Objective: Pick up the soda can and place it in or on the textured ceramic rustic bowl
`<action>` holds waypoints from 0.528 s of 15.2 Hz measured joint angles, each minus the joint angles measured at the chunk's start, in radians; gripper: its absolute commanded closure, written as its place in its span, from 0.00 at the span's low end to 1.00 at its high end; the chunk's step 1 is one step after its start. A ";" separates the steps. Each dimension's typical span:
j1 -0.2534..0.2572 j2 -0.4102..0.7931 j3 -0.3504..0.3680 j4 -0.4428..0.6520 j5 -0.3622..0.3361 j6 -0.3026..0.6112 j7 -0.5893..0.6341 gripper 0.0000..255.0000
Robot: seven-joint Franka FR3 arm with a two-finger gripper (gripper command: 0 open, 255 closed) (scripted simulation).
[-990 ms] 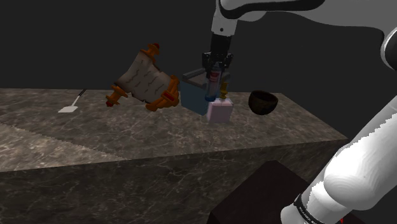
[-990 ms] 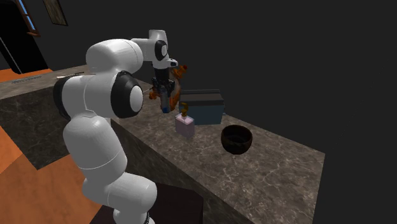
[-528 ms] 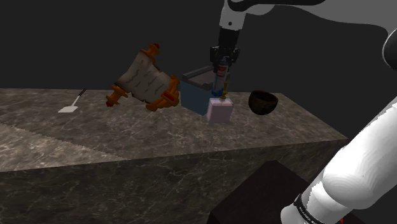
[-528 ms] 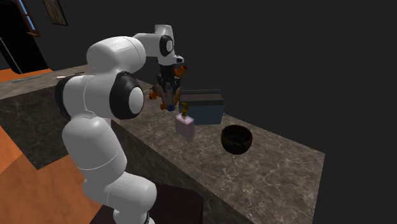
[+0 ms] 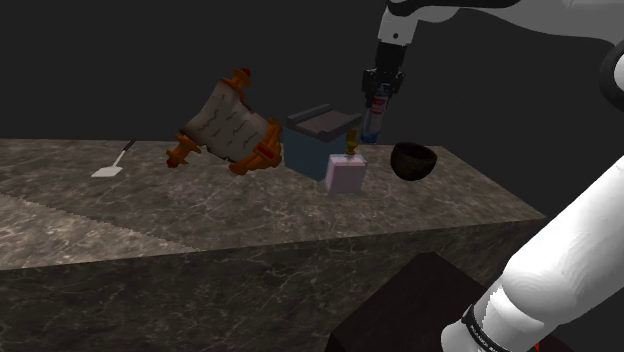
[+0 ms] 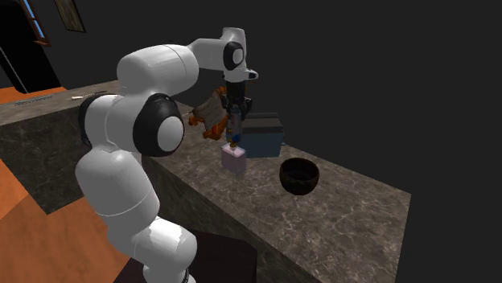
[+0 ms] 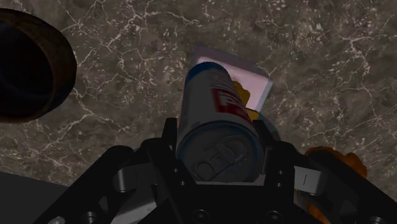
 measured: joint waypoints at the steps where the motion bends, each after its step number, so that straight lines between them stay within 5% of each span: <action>1: -0.010 0.004 -0.012 0.005 -0.001 -0.001 -0.023 1.00; 8: -0.086 0.037 -0.101 0.065 -0.004 -0.029 -0.187 1.00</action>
